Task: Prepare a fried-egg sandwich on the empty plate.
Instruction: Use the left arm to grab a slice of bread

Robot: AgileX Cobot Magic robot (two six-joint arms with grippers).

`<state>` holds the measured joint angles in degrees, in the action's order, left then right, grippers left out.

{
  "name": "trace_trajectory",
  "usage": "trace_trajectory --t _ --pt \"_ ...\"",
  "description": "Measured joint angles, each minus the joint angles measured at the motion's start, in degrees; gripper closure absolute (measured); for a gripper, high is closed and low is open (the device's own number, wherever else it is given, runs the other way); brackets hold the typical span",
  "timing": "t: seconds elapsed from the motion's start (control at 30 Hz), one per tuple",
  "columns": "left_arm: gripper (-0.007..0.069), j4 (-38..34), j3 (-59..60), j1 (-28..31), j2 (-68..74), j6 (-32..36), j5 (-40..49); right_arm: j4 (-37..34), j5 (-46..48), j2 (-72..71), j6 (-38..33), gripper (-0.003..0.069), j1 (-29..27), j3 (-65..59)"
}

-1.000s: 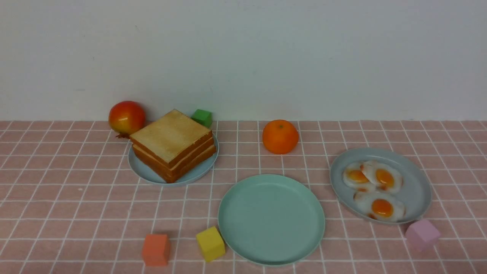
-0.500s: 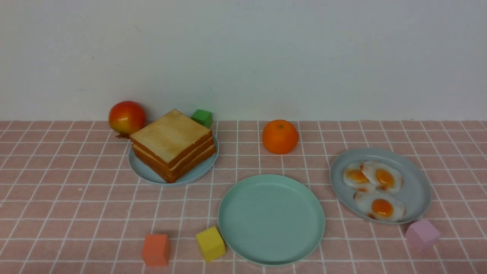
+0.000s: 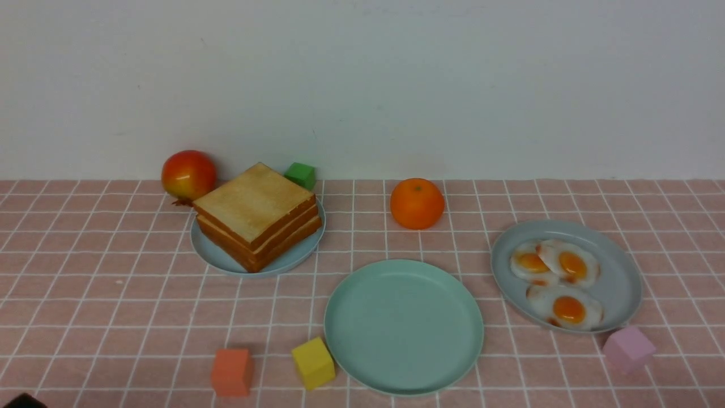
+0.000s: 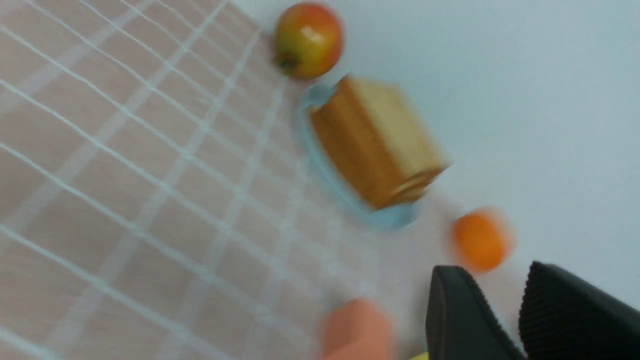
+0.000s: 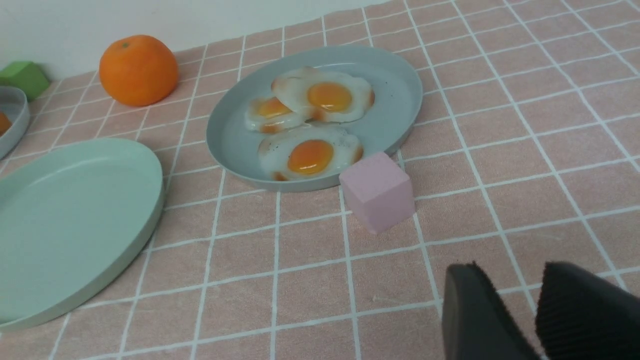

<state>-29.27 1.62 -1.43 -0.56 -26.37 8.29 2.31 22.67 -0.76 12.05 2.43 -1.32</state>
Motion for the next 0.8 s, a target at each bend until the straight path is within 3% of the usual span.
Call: trace_trajectory --t 0.13,0.27,0.37,0.4,0.43,0.53,0.67,0.8 --pt "0.0387 -8.9 0.0 0.0 0.0 -3.5 -5.0 0.0 0.0 0.0 0.0 0.0419 0.0 0.0" --pt "0.046 -10.2 -3.5 -1.1 0.0 -1.5 1.5 0.0 0.0 0.0 0.0 0.0419 0.0 0.0" --pt "0.0539 -9.6 -9.0 -2.3 1.5 4.0 7.3 0.0 0.0 0.0 0.0 0.0419 0.0 0.0" --pt "0.06 -8.7 -13.7 -3.0 5.1 8.9 12.3 0.0 0.0 0.0 0.0 0.0419 0.0 0.0" --pt "0.0612 -8.0 -17.3 -3.2 9.1 12.4 16.3 0.0 0.0 0.0 0.0 0.0419 0.0 0.0" --pt "0.0612 -6.4 -23.7 -3.4 18.8 18.2 22.9 0.0 0.0 0.0 0.0 0.0419 0.0 0.0" --pt "0.0612 -3.3 -36.6 -3.5 40.7 32.0 31.5 0.0 0.0 0.0 0.0 0.0419 0.0 0.0" --pt "0.0612 -2.7 -45.9 -7.2 56.3 37.1 33.7 0.0 0.0 0.0 0.0 0.0419 0.0 0.0"
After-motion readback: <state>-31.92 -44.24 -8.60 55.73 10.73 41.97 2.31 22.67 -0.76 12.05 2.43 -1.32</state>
